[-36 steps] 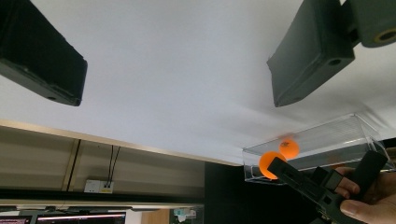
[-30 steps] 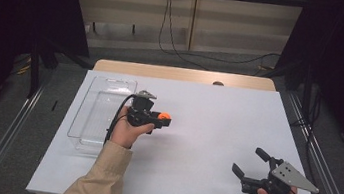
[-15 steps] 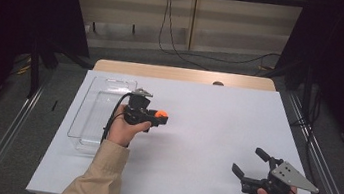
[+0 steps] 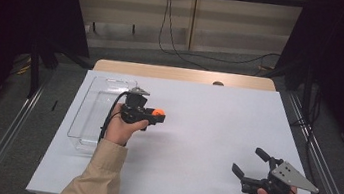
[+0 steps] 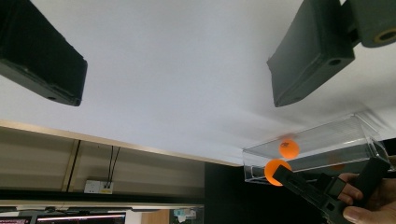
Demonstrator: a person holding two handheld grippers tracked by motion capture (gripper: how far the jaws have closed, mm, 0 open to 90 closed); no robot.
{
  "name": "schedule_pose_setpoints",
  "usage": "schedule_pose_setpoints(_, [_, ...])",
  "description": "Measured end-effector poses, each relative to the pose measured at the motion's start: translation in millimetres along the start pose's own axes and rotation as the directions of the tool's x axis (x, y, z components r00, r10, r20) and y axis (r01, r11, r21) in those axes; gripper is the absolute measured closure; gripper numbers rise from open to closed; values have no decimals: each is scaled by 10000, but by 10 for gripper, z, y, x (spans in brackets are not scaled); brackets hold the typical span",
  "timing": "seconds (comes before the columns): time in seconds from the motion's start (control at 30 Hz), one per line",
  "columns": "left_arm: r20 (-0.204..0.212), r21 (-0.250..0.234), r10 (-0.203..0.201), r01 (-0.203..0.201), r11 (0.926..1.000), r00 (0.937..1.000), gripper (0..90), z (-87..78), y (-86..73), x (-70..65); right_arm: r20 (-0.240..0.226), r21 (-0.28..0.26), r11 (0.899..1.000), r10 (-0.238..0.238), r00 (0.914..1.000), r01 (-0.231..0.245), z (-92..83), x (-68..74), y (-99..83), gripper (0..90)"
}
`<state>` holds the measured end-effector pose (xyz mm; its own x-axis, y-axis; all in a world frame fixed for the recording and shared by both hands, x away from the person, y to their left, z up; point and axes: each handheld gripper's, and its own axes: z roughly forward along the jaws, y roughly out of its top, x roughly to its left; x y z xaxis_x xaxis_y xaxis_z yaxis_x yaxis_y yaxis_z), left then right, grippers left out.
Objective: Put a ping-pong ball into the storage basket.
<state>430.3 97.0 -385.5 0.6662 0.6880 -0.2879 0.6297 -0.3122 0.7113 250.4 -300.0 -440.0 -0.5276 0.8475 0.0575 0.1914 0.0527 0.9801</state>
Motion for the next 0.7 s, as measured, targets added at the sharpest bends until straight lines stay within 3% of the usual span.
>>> schedule_pose_setpoints(0.7, [-172,-239,-200,196,9995,9997,511,-131,8,83,1,-3,10000,-6,10000,6,-1,-1,0,37])
